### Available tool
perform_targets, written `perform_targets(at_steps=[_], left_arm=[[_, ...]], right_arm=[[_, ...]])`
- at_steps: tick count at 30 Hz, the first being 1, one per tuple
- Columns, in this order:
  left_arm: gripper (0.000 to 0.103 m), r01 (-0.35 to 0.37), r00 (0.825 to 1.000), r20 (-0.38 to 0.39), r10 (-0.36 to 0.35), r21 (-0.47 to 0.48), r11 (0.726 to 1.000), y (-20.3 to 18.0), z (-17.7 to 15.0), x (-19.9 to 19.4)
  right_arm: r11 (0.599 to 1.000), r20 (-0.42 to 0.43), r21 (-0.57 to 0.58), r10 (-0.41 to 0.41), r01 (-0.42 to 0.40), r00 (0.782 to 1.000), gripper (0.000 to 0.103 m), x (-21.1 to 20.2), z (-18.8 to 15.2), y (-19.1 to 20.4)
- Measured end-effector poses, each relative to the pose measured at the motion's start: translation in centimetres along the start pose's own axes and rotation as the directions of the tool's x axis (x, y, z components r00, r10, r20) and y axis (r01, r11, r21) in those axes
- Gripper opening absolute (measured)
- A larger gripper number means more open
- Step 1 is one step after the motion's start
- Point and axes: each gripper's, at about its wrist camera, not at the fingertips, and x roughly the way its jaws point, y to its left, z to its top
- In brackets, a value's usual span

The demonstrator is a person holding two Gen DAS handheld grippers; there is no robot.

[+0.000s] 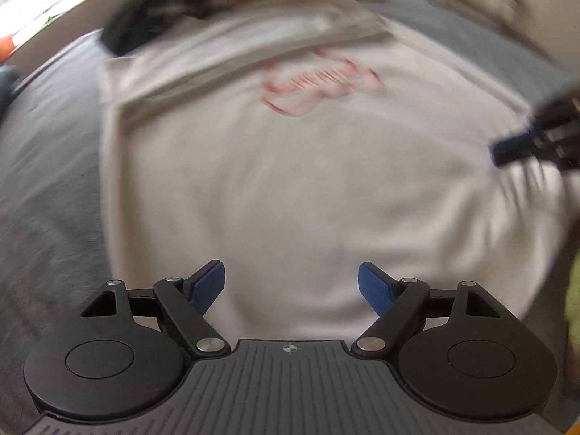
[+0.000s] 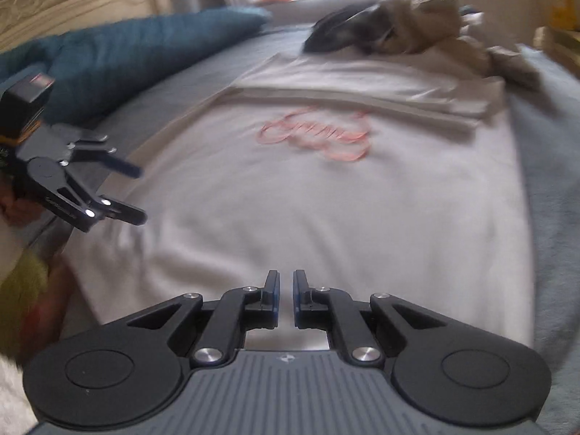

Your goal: Fold clothes

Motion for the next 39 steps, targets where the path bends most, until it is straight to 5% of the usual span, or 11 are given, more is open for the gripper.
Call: perform_targets(at_steps=[5, 9, 12, 16, 26, 31, 39], left_arm=[[0.082, -0.013, 0.996, -0.088, -0.004, -0.188, 0.982, 4.2, -3.4, -2.1], [0.083, -0.034, 0.995, -0.102, 0.007, -0.264, 0.964, 6.5, -3.7, -3.7], [0.083, -0.031, 0.996, -0.086, 0.005, -0.308, 0.951, 7.2, -3.0, -4.4], [0.083, -0.070, 0.994, -0.103, 0.037, -0.338, 0.939, 7.9, -2.7, -3.9], [0.078, -0.113, 0.972, -0.234, 0.021, -0.386, 0.915, 8.0, -3.3, -2.0], [0.078, -0.175, 0.946, -0.316, 0.076, -0.296, 0.939, 6.6, -2.4, -1.0], [0.079, -0.178, 0.937, -0.337, 0.090, -0.241, 0.954, 5.5, -1.5, -0.8]], right_arm=[[0.985, -0.103, 0.114, -0.115, 0.127, 0.988, 0.006, -4.4, -3.8, -4.7], [0.923, -0.036, 0.364, -0.122, 0.127, 0.992, 0.008, -8.8, -4.0, -8.5], [0.855, -0.007, 0.504, -0.140, 0.124, 0.990, 0.026, -9.7, -4.3, -11.1], [0.745, -0.017, 0.664, -0.067, 0.061, 0.998, 0.035, -8.6, -5.8, -13.9], [0.520, 0.033, 0.848, 0.146, -0.105, 0.989, 0.033, -7.7, -11.6, -14.4], [0.480, 0.033, 0.868, 0.197, -0.126, 0.980, 0.033, -7.6, -12.8, -13.1], [0.461, 0.050, 0.875, 0.215, -0.146, 0.975, 0.030, -6.6, -12.5, -13.0]])
